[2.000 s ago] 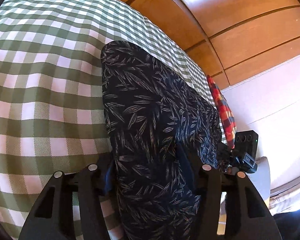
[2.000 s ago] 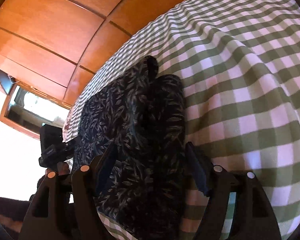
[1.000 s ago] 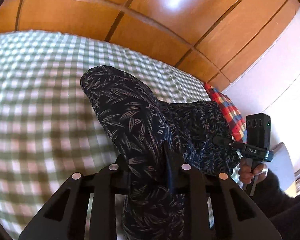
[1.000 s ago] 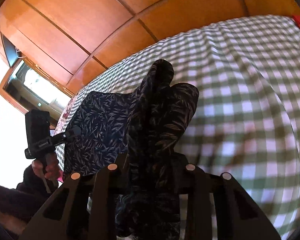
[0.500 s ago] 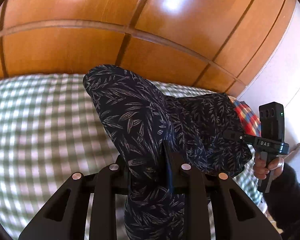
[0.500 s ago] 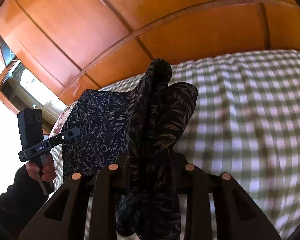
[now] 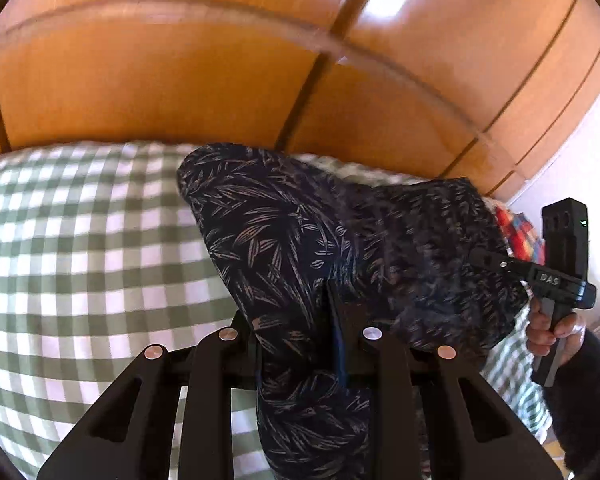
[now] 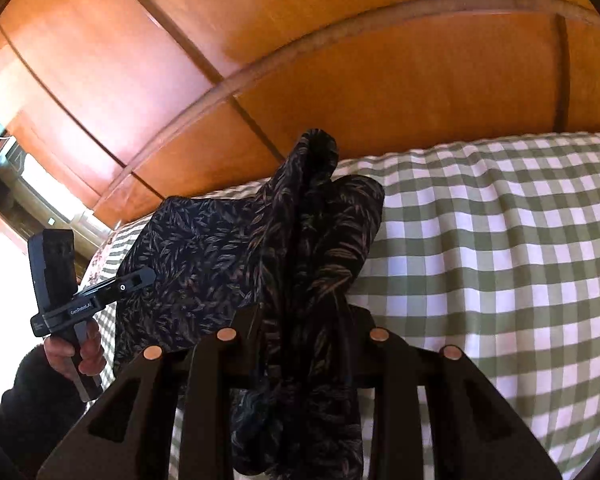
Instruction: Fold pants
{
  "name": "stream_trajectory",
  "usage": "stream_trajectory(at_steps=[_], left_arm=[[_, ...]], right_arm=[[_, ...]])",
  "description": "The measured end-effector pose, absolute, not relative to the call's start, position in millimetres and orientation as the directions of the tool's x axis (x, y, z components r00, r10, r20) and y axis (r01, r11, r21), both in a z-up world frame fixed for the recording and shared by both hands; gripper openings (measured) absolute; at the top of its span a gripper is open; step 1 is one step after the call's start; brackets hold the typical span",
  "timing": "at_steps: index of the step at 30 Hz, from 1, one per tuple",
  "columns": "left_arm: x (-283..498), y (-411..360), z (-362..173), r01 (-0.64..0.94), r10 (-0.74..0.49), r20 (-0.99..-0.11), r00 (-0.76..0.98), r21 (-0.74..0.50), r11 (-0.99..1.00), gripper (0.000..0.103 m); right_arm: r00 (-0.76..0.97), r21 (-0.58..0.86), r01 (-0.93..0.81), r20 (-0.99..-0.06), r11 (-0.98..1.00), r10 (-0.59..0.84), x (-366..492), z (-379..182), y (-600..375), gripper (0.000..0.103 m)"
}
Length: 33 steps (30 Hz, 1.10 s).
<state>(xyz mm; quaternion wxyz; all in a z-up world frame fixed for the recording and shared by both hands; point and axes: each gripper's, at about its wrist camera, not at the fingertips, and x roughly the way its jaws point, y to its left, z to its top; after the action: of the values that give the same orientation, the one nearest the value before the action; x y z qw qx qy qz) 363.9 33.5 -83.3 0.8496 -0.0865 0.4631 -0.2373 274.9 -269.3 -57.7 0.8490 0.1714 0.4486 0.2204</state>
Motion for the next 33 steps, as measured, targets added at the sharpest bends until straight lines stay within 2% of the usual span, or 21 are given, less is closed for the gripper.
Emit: stream_trajectory(at_steps=[4, 8, 10, 12, 15, 20, 22, 24, 26, 30, 33], left_arm=[[364.5, 32.7, -101.8, 0.318, -0.453, -0.77, 0.45, -0.336, 0.887, 0.026], [365.0, 22.5, -106.7, 0.346, -0.4, -0.785, 0.474, -0.251, 0.904, 0.029], [367.2, 22.9, -108.0, 0.333, -0.4, -0.784, 0.475, -0.261, 0.906, 0.03], [366.5, 21.3, -107.2, 0.304, -0.39, -0.784, 0.483, -0.267, 0.915, 0.034], [358.5, 22.5, -97.6, 0.252, -0.316, -0.79, 0.525, -0.21, 0.945, 0.046], [330.4, 18.6, -76.7, 0.166, -0.202, -0.793, 0.575, -0.129, 0.978, 0.046], [308.7, 15.4, -66.5, 0.162, -0.174, -0.777, 0.605, -0.094, 0.982, 0.046], [290.6, 12.2, -58.7, 0.165, -0.161, -0.763, 0.626, -0.071, 0.984, 0.046], [278.6, 8.5, -56.3, 0.159, -0.132, -0.759, 0.637, -0.038, 0.987, 0.046], [262.2, 2.5, -53.1, 0.152, -0.107, -0.752, 0.651, -0.009, 0.988, 0.046], [258.9, -0.6, -54.1, 0.15, -0.115, -0.755, 0.646, -0.022, 0.988, 0.046]], right_arm=[[0.475, 0.506, -0.167, -0.711, 0.846, 0.519, 274.5, -85.3, -277.8, 0.027], [0.474, 0.518, -0.156, -0.708, 0.841, 0.523, 262.4, -101.4, -283.6, 0.028], [0.473, 0.526, -0.146, -0.707, 0.838, 0.526, 262.1, -111.6, -288.4, 0.03], [0.468, 0.555, -0.121, -0.699, 0.823, 0.54, 265.6, -112.4, -292.0, 0.031], [0.468, 0.507, -0.125, -0.728, 0.853, 0.501, 268.6, -107.6, -287.3, 0.033], [0.483, 0.381, -0.124, -0.784, 0.916, 0.391, 262.3, -88.7, -271.1, 0.046], [0.492, 0.337, -0.119, -0.797, 0.934, 0.351, 257.1, -83.8, -266.6, 0.061], [0.494, 0.32, -0.111, -0.803, 0.941, 0.332, 251.2, -81.5, -262.7, 0.068], [0.499, 0.317, -0.11, -0.802, 0.942, 0.328, 243.8, -78.6, -260.9, 0.071], [0.559, 0.239, -0.057, -0.797, 0.969, 0.229, 227.3, -65.2, -254.5, 0.073], [0.591, 0.222, -0.05, -0.779, 0.974, 0.207, 217.2, -52.0, -249.1, 0.074]])
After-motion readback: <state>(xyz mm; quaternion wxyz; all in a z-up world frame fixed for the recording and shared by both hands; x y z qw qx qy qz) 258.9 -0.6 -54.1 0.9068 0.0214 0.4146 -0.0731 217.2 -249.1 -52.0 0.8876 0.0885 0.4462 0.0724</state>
